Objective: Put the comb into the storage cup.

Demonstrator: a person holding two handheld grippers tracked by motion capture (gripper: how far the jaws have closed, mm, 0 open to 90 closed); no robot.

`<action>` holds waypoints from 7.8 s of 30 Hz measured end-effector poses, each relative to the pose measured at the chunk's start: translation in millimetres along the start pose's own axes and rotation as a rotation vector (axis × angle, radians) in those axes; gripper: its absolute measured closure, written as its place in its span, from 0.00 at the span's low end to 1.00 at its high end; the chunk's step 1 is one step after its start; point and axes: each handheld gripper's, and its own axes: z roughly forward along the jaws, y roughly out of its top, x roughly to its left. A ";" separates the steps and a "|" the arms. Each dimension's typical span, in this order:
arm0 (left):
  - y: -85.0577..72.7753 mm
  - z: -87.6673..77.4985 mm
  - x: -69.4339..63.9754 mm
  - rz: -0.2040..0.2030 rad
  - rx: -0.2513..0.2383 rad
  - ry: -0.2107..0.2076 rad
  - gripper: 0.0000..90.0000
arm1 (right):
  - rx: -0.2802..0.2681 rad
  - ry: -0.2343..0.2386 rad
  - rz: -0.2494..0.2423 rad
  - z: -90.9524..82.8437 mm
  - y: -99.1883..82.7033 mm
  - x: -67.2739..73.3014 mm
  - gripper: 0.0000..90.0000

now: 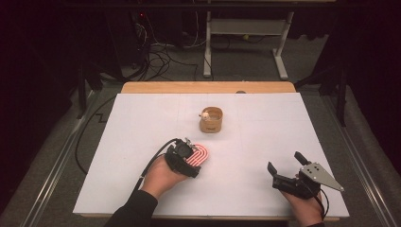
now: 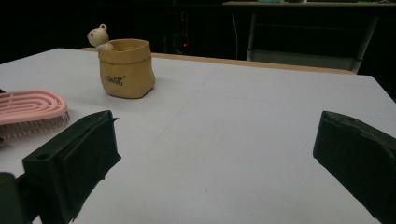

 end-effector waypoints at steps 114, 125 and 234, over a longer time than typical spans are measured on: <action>-19.6 -42.9 -10.9 0.023 -0.707 -0.184 0.20 | 0.003 0.007 -0.037 26.0 15.6 12.0 0.00; -22.8 -49.1 -10.3 0.033 -0.723 -0.181 0.20 | 0.019 0.003 -0.035 64.2 35.9 19.3 0.00; -17.9 -46.9 -81.3 0.137 -0.742 -0.103 0.20 | 0.042 0.481 0.100 41.3 66.6 112.8 0.27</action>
